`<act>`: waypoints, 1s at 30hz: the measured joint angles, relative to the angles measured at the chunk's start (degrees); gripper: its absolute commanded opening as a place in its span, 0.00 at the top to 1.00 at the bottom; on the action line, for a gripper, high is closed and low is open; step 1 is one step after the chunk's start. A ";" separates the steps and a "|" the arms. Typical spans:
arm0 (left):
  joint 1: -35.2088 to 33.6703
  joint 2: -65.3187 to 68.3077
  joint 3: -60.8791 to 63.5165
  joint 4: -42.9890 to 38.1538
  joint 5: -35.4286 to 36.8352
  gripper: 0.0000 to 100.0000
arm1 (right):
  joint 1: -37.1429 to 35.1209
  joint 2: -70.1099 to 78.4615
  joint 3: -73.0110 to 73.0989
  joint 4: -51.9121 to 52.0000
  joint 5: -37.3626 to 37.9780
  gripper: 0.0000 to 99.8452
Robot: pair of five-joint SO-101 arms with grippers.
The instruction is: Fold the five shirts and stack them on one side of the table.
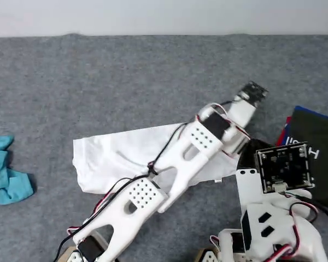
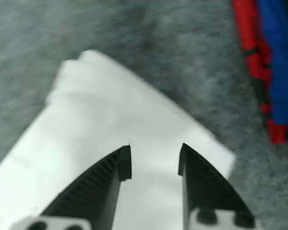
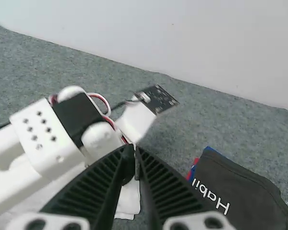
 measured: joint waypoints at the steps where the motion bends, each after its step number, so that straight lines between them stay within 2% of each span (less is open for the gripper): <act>1: -1.23 -0.09 -0.70 1.32 0.00 0.83 | 0.00 0.00 0.00 0.00 0.00 0.99; 4: -5.89 -0.79 -2.02 4.48 -0.18 0.87 | 0.00 0.00 0.00 0.00 0.00 0.99; 8: -13.54 -3.25 -4.13 4.75 -0.62 0.92 | 0.00 0.09 0.00 0.00 0.00 0.99; 11: -18.11 -5.45 -6.07 5.01 -4.66 0.97 | -0.18 3.25 0.00 0.00 0.00 0.99; 16: -24.88 -12.22 -6.77 5.10 -10.55 0.99 | -0.18 13.63 0.00 -1.23 0.00 0.99; 23: -38.51 -23.91 -5.10 5.27 -14.24 0.99 | 0.09 35.16 0.09 -6.07 0.00 0.98; 25: -42.11 -27.60 -1.85 5.27 -15.12 0.99 | 0.18 41.05 0.09 -7.47 0.00 0.95; 30: -49.05 -39.03 11.43 5.27 -16.70 0.99 | 0.00 55.74 -3.08 -8.53 -1.41 0.79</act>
